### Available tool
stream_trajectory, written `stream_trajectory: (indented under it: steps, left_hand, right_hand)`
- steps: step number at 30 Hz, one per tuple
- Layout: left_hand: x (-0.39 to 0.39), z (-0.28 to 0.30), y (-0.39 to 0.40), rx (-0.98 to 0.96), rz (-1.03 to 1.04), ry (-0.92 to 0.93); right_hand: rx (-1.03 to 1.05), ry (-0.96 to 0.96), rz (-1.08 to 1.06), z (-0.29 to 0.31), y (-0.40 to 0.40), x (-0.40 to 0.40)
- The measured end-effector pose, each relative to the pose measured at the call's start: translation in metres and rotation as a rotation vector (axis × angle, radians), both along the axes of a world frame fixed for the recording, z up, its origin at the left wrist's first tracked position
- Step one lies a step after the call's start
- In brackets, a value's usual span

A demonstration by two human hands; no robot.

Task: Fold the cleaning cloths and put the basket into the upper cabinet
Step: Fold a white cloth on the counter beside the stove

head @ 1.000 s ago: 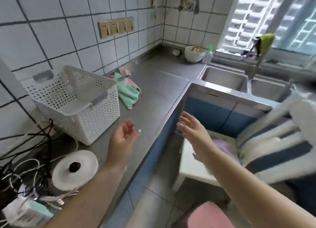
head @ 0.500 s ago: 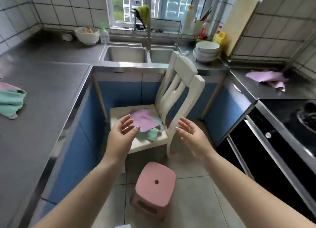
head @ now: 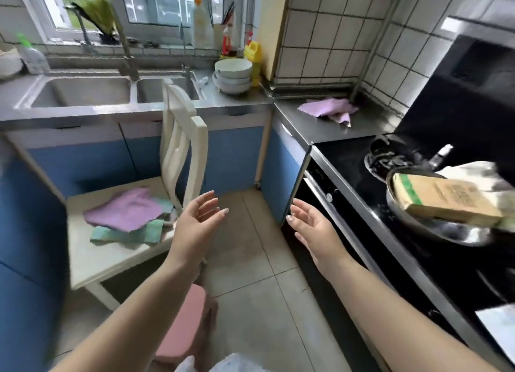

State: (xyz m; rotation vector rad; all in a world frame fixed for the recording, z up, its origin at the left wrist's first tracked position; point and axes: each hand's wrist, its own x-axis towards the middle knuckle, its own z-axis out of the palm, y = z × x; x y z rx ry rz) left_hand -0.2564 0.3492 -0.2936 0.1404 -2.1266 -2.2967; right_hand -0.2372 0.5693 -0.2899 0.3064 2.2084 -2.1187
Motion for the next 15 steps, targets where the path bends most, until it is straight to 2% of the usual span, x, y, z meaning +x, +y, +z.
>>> stream_trajectory:
  steps: [7, 15]
  left_hand:
    - [-0.067, -0.011, 0.061, -0.053, -0.06, -0.031]
    - [-0.206, -0.013, 0.115, -0.082, -0.143, -0.024]
  right_hand:
    - [-0.034, 0.01, -0.108, -0.006, 0.063, -0.051]
    - [-0.039, 0.019, -0.179, -0.014, 0.106, -0.181]
